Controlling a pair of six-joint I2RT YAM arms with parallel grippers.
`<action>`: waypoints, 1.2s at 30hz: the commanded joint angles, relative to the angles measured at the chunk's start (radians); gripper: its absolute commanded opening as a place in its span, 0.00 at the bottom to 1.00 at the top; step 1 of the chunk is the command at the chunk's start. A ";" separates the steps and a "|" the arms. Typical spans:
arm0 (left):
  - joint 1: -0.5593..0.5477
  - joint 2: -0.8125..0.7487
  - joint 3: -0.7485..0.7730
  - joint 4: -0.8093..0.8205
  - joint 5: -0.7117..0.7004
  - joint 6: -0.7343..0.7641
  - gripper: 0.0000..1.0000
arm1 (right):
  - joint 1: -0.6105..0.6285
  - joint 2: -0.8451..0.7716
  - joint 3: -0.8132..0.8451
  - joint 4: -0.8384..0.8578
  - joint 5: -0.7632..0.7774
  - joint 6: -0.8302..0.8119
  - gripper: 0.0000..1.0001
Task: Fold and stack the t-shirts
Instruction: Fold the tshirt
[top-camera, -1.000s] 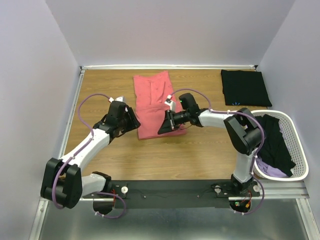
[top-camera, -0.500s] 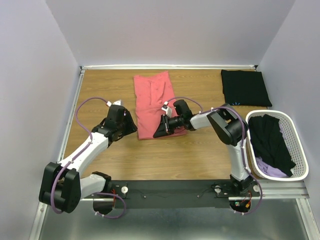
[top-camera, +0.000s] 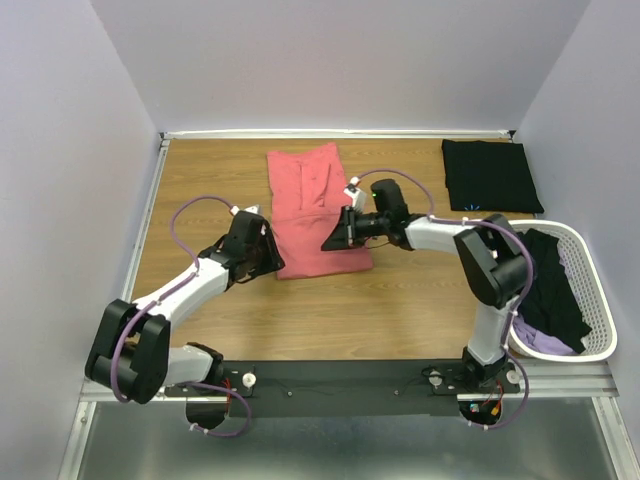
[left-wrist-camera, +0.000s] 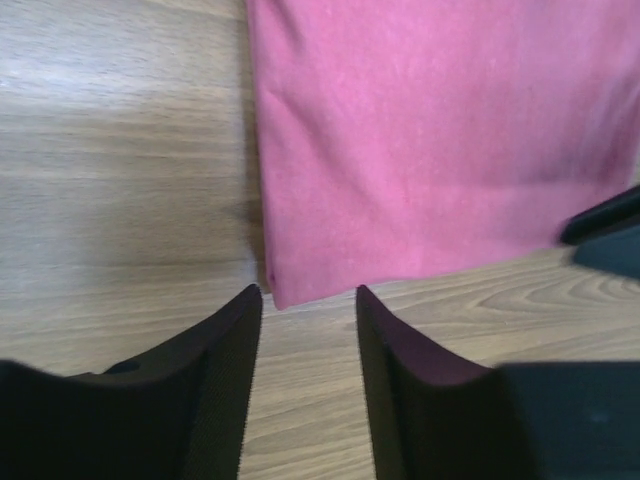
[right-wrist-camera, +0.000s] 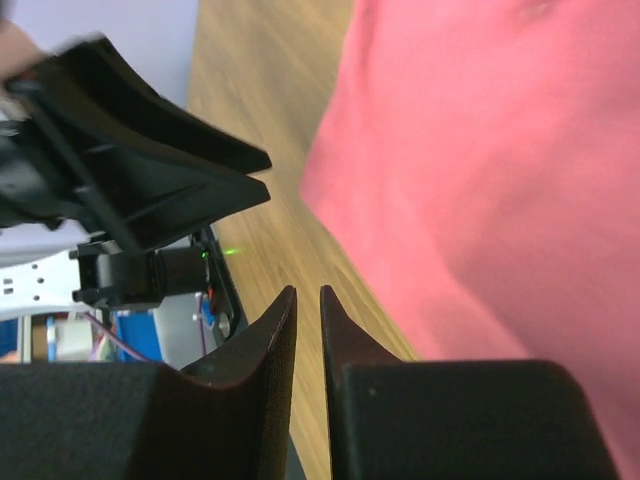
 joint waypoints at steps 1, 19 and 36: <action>-0.013 0.063 0.009 0.030 0.048 0.008 0.45 | -0.090 -0.058 -0.082 -0.062 -0.007 -0.067 0.23; -0.021 0.229 0.006 -0.018 0.048 0.060 0.31 | -0.256 0.004 -0.328 -0.110 -0.039 -0.082 0.22; -0.023 -0.029 0.024 0.002 0.140 -0.046 0.29 | -0.261 -0.279 -0.268 -0.239 0.027 -0.113 0.22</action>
